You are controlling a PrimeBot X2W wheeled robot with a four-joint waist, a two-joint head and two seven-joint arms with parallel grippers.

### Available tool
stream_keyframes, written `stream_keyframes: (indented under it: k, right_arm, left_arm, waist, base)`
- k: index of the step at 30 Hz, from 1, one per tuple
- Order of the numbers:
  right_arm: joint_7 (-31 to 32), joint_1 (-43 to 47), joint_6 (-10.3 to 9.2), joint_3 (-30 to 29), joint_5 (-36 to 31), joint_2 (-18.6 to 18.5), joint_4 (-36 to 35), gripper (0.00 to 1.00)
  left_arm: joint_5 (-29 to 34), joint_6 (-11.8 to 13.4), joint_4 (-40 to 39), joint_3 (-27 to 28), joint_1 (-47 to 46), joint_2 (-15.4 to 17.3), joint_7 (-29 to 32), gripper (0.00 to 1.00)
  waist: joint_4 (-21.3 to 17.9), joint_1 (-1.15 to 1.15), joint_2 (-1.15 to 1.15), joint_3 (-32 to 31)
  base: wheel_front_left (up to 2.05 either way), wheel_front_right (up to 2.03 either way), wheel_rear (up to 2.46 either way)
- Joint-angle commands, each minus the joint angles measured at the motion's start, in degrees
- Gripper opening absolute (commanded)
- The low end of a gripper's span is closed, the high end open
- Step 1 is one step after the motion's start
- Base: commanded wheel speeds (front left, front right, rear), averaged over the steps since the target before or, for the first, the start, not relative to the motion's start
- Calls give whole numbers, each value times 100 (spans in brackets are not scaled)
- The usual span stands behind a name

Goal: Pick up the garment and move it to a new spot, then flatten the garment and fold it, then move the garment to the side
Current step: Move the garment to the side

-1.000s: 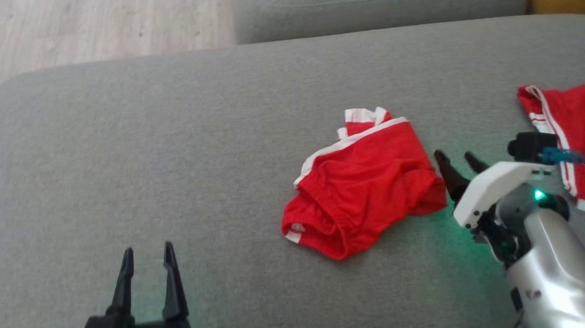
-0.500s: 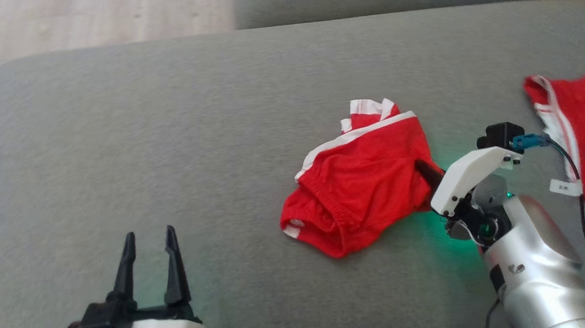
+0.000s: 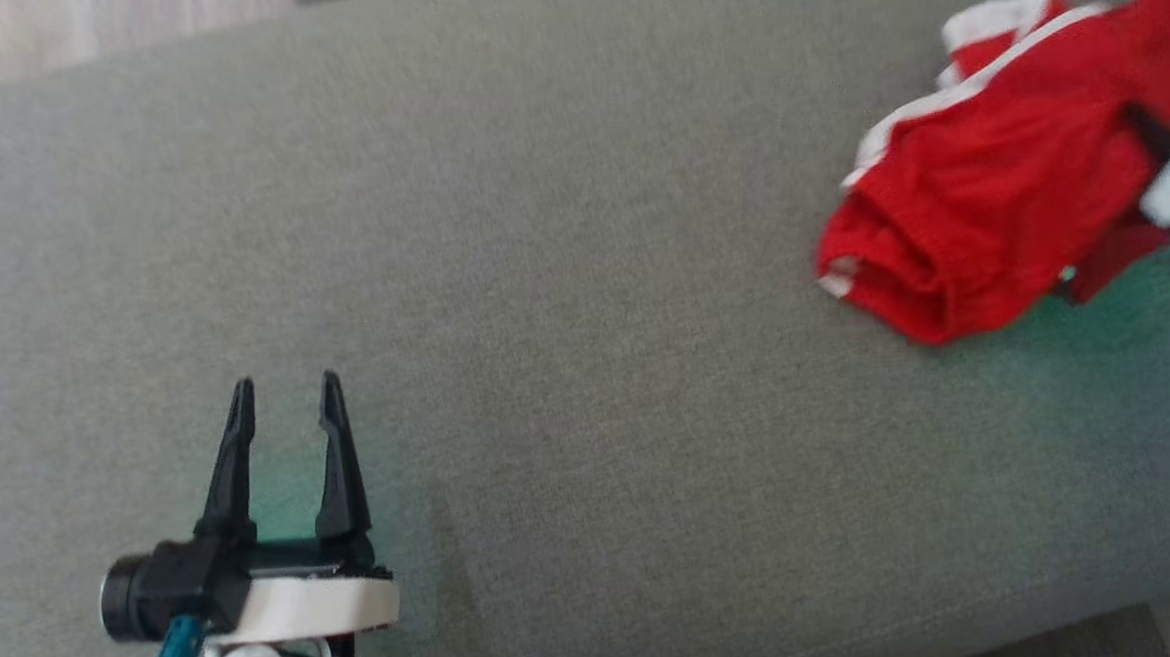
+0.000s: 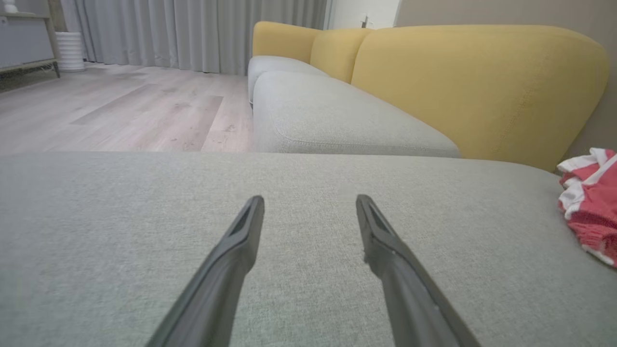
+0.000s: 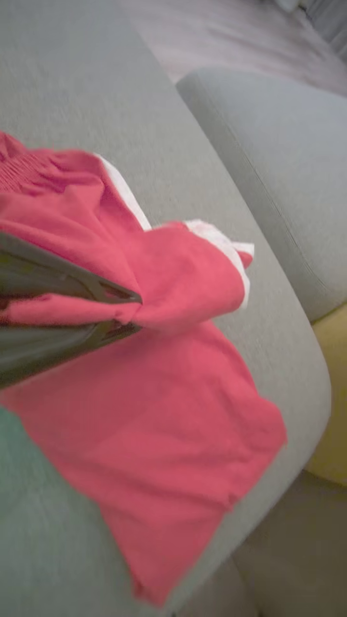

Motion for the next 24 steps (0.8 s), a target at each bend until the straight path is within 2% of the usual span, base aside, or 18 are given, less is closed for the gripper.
stream_keyframes:
  k: [1, 5, 8, 9, 10, 13, 17, 19, 24]
  right_arm:
    - [54, -270, -4, -87, -183, -217, -296, 0]
    - [98, -401, -4, -588, -858, -607, -353, 0]
    - [-235, -490, -4, -1026, -1541, -717, -252, 0]
    - [-446, -504, -4, -1159, -1865, -726, -214, 40]
    - [-673, -514, -4, -1359, -2209, -715, -160, 98]
    - [-1185, -478, -4, -1656, -3160, -527, -74, 100]
    - [-1722, -364, -4, -1658, -3784, -167, -179, 100]
    - [-1965, -217, -4, -1476, -3881, 24, -301, 100]
    - [-2253, 455, -4, -838, -3602, 427, -883, 100]
  left_arm:
    - [77, -56, -173, 171, -153, -6, -46, 100]
    - [176, -129, -152, 228, -231, -6, -46, 100]
    - [228, -179, -127, 257, -246, -6, -46, 100]
    - [237, -193, -119, 262, -250, -6, -46, 100]
    - [243, -203, -108, 262, -255, -6, -46, 100]
    - [228, -197, -56, 240, -256, -6, -46, 100]
    - [159, -139, -27, 202, -192, -6, -46, 100]
    - [102, -104, -24, 184, -133, -6, -46, 100]
    - [-56, 1, 5, 80, 41, -6, -46, 100]
  waist:
    - [6, -1, 0, 261]
    - [132, -1, 0, 435]
    - [218, -1, 0, 493]
    - [240, -1, 0, 500]
    - [260, -1, 0, 498]
    - [302, -1, 0, 429]
    - [287, -1, 0, 244]
    - [264, -1, 0, 116]
    - [232, -1, 0, -250]
  base:
    - [0, 0, 0]
    - [0, 0, 0]
    - [0, 0, 0]
    - [0, 0, 0]
    - [0, 0, 0]
    - [0, 0, 0]
    - [0, 0, 0]
    - [0, 0, 0]
    - [0, 0, 0]
